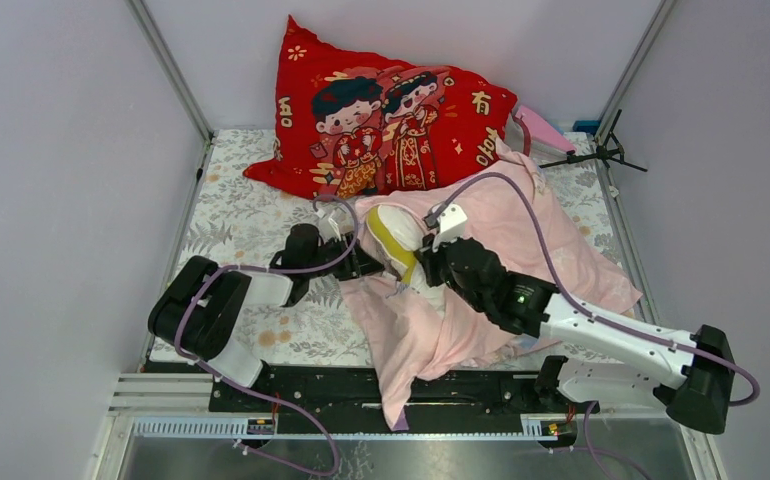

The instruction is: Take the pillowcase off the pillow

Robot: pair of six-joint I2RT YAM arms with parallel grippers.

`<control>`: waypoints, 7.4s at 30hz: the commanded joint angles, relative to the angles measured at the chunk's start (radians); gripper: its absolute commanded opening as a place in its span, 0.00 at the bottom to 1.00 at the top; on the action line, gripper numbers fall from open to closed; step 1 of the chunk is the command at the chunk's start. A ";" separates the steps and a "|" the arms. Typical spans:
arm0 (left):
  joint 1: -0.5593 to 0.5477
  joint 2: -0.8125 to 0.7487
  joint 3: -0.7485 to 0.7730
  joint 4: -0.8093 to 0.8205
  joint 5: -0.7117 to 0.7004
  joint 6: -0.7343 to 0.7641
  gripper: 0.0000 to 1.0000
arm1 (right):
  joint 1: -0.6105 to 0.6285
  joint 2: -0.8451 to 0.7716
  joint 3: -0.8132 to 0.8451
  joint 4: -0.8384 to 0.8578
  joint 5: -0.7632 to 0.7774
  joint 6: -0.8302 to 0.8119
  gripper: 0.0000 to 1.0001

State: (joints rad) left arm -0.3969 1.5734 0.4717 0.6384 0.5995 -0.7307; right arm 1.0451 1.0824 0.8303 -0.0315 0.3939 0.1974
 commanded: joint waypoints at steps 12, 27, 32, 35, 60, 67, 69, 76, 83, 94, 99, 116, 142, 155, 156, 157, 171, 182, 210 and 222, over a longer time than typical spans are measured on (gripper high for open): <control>0.002 -0.160 0.038 -0.358 -0.359 0.058 0.47 | -0.096 -0.282 -0.130 0.277 0.349 -0.003 0.00; -0.231 -0.592 0.148 -0.686 -0.658 0.018 0.63 | -0.096 0.022 0.002 0.226 0.111 0.027 0.00; -0.332 -0.672 0.199 -0.706 -0.669 0.042 0.71 | -0.096 0.048 0.008 0.217 0.097 0.038 0.00; -0.374 -0.625 0.244 -0.674 -0.578 0.080 0.71 | -0.096 0.051 0.011 0.216 0.090 0.044 0.00; -0.698 -0.363 0.173 -0.624 -0.240 0.258 0.40 | -0.200 0.075 0.123 0.143 0.077 0.074 0.00; -0.718 -0.369 0.123 -0.611 -0.290 0.229 0.44 | -0.219 0.106 0.181 0.134 0.056 0.063 0.00; -0.718 -0.363 0.103 -0.608 -0.345 0.214 0.44 | -0.224 0.107 0.200 0.127 0.052 0.060 0.00; -0.632 -0.362 -0.014 -0.510 -0.500 0.116 0.50 | -0.229 0.082 0.238 0.099 0.028 0.057 0.00; -0.607 -0.599 -0.086 -0.443 -0.487 0.141 0.57 | -0.231 0.063 0.223 0.082 0.038 0.050 0.00; -0.687 -0.700 -0.075 -0.415 -0.500 0.208 0.75 | -0.237 0.097 0.268 0.086 0.027 0.055 0.00; -0.697 -0.580 -0.075 -0.305 -0.506 0.162 0.66 | -0.237 0.126 0.313 0.105 0.015 0.068 0.00; -0.711 -0.232 -0.100 -0.047 -0.483 0.120 0.00 | -0.238 0.152 0.473 0.156 0.026 0.032 0.00; -0.658 -0.728 0.045 -0.586 -0.768 0.143 0.90 | -0.238 0.102 0.186 0.191 -0.093 0.074 0.00; -0.288 -0.729 0.124 -0.637 -0.506 0.085 0.99 | -0.238 0.079 0.077 0.187 -0.185 0.143 0.01; -0.280 -0.730 0.129 -0.637 -0.516 0.079 0.99 | -0.239 0.076 0.070 0.186 -0.190 0.147 0.01; -0.272 -0.731 0.133 -0.637 -0.529 0.071 0.99 | -0.238 0.074 0.064 0.186 -0.194 0.150 0.02; -0.250 -0.528 0.226 -0.528 -0.388 0.002 0.99 | -0.239 0.075 0.052 0.186 -0.232 0.161 0.03; -0.291 -0.326 0.283 -0.393 -0.139 -0.002 0.93 | -0.239 0.093 0.080 0.189 -0.251 0.166 0.03; -0.346 -0.464 0.219 -0.473 -0.448 0.073 0.00 | -0.238 0.034 -0.058 -0.030 -0.108 0.099 0.95; -0.269 -0.692 0.248 -0.724 -0.724 0.082 0.00 | -0.246 0.027 -0.095 -0.147 0.225 0.234 0.99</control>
State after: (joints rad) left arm -0.7227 0.9997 0.6624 -0.0097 0.1150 -0.6666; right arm 0.8295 1.1225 0.7784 -0.0002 0.3256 0.4053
